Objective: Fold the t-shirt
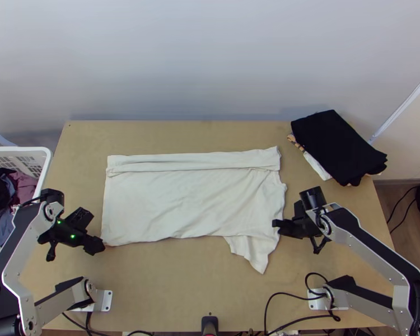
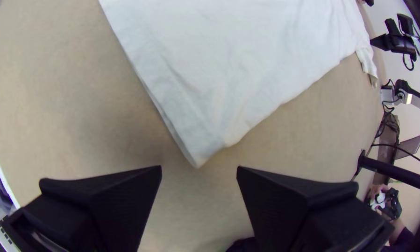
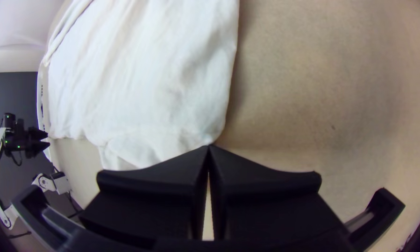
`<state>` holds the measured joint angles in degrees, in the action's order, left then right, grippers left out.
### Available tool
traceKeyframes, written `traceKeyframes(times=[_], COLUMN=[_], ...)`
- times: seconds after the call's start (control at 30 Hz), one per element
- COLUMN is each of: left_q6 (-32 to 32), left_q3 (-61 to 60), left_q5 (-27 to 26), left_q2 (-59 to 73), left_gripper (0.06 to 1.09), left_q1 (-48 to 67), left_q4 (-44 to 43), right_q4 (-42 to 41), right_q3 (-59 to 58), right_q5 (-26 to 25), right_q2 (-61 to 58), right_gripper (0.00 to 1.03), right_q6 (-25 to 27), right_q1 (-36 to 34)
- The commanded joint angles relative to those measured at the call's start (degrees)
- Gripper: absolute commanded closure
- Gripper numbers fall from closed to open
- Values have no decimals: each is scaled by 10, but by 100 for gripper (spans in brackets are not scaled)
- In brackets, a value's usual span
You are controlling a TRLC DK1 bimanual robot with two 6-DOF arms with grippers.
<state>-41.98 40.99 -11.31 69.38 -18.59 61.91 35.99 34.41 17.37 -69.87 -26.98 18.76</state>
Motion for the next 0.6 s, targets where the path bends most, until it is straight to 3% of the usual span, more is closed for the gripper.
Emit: traceKeyframes(times=[0.0,0.1,0.13,0.17,0.23,0.27,0.37,0.4,0.57], left_q6=[8,15,15,14,15,16,17,14,-14], left_q3=[-19,-21,-21,-21,-20,-21,-20,-21,-14], left_q5=[0,-5,-8,-19,-28,-33,-42,-43,-43], left_q2=[15,18,17,16,17,18,21,21,29], left_gripper=[33,33,38,49,84,92,98,105,104], left_q1=[11,19,22,22,23,23,23,23,-12], left_q4=[-7,-19,-21,-21,-24,-29,-35,-35,-39], right_q4=[-7,-9,-9,-9,-9,-9,-11,-11,-11], right_q3=[-14,-14,-15,-15,-15,-15,-17,-18,-25], right_q5=[-1,-1,-1,-1,-1,-1,-1,-2,-6], right_q2=[-4,-4,-4,-4,-4,-4,-4,-4,2], right_gripper=[100,100,100,100,100,100,100,100,100], right_q6=[0,-1,-1,-1,-1,0,2,2,20], right_q1=[10,9,9,9,9,9,8,7,-10])
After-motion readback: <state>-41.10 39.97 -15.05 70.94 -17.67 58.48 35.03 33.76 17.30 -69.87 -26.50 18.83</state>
